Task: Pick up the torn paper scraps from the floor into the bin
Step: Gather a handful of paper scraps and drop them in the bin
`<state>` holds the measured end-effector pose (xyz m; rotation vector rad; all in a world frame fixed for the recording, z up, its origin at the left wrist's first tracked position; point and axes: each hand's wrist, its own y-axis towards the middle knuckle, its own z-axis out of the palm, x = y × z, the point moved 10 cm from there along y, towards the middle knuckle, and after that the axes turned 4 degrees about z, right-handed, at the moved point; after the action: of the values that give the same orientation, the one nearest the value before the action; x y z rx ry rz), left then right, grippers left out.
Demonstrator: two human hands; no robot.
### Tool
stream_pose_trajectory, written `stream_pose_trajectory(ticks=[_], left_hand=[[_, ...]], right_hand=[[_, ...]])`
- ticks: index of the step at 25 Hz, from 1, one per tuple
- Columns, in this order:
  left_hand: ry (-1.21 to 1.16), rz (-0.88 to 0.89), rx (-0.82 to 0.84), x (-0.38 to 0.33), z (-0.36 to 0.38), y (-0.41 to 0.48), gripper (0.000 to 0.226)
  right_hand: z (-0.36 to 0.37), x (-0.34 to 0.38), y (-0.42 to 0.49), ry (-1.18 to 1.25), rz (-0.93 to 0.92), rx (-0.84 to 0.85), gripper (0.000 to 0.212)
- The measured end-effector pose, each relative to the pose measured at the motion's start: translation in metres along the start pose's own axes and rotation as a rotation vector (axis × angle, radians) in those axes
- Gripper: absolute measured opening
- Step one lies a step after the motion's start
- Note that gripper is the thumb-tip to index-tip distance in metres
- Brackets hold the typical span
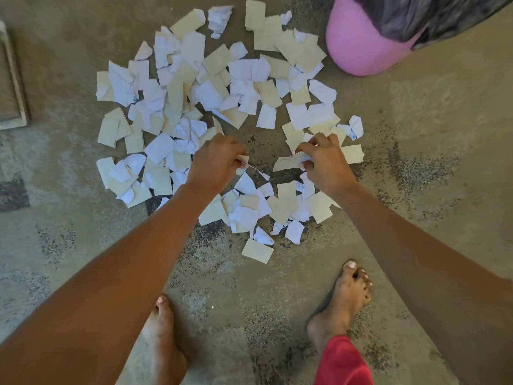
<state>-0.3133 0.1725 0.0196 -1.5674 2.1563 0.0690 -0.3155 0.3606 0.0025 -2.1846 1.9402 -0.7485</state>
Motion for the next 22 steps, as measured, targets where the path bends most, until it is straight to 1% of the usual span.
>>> stream_pose_trajectory(ticks=[5, 10, 12, 14, 16, 18, 22], left_hand=[[-0.030, 0.064, -0.098, -0.049, -0.061, 0.021, 0.006], [-0.057, 0.177, -0.189, -0.124, -0.125, 0.067, 0.009], [-0.069, 0.213, -0.224, -0.158, -0.152, 0.094, 0.009], [-0.062, 0.254, -0.257, -0.191, -0.179, 0.122, 0.010], [-0.044, 0.286, -0.308, -0.219, -0.204, 0.148, 0.011], [-0.034, 0.297, -0.346, -0.244, -0.224, 0.176, 0.010], [-0.021, 0.301, -0.413, -0.271, -0.243, 0.219, 0.011]], right_hand=[[-0.089, -0.010, -0.011, 0.165, 0.018, -0.189, 0.029], [-0.197, -0.037, -0.012, 0.228, 0.027, -0.404, 0.022], [-0.239, -0.055, -0.010, 0.251, 0.057, -0.478, 0.019], [-0.279, -0.078, -0.009, 0.319, 0.114, -0.554, 0.022], [-0.309, -0.102, -0.005, 0.402, 0.179, -0.598, 0.022], [-0.333, -0.126, 0.002, 0.468, 0.235, -0.628, 0.017], [-0.356, -0.155, 0.027, 0.575, 0.294, -0.642, 0.019]])
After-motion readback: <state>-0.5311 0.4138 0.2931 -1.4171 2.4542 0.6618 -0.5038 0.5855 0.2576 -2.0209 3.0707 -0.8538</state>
